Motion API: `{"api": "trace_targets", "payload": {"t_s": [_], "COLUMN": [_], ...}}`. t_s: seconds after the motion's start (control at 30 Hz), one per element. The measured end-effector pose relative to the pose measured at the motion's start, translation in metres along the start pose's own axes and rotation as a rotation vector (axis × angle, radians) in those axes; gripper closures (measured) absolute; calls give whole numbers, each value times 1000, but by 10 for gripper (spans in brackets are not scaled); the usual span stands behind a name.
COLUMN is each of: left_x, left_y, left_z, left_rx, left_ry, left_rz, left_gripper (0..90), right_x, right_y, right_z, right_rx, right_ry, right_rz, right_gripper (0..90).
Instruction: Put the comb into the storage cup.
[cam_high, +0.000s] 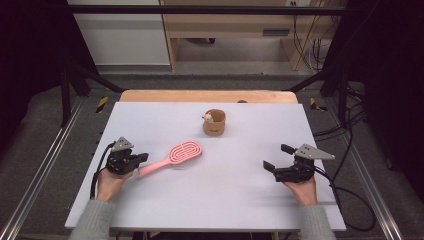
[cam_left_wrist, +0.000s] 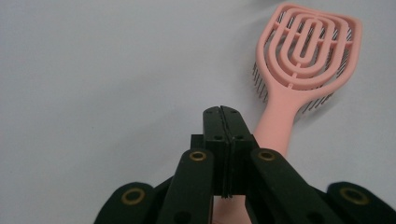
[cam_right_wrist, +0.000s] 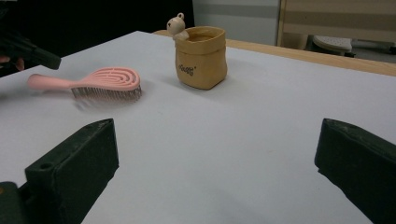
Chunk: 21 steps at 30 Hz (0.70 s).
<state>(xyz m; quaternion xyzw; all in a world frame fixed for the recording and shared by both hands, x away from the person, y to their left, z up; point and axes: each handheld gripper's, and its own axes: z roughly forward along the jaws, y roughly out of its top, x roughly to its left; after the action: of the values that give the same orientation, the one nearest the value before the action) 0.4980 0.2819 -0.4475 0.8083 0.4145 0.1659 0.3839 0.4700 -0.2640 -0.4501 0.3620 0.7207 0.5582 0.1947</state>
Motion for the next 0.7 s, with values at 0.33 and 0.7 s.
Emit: {"api": "trace_targets", "payload": {"t_s": [0.33, 0.7], "left_x": [-1, -3], "left_y": [-1, -1], "left_z": [4, 7], "left_rx": [55, 90], "left_ry": [-4, -17], "left_rz": [22, 40], "left_gripper": [893, 894], "right_x": [0, 0], "right_y": [0, -1], "right_z": [0, 1], "right_rx": [3, 3], "right_ry": [0, 4], "right_rz": [0, 2], "right_gripper": [3, 3]}}
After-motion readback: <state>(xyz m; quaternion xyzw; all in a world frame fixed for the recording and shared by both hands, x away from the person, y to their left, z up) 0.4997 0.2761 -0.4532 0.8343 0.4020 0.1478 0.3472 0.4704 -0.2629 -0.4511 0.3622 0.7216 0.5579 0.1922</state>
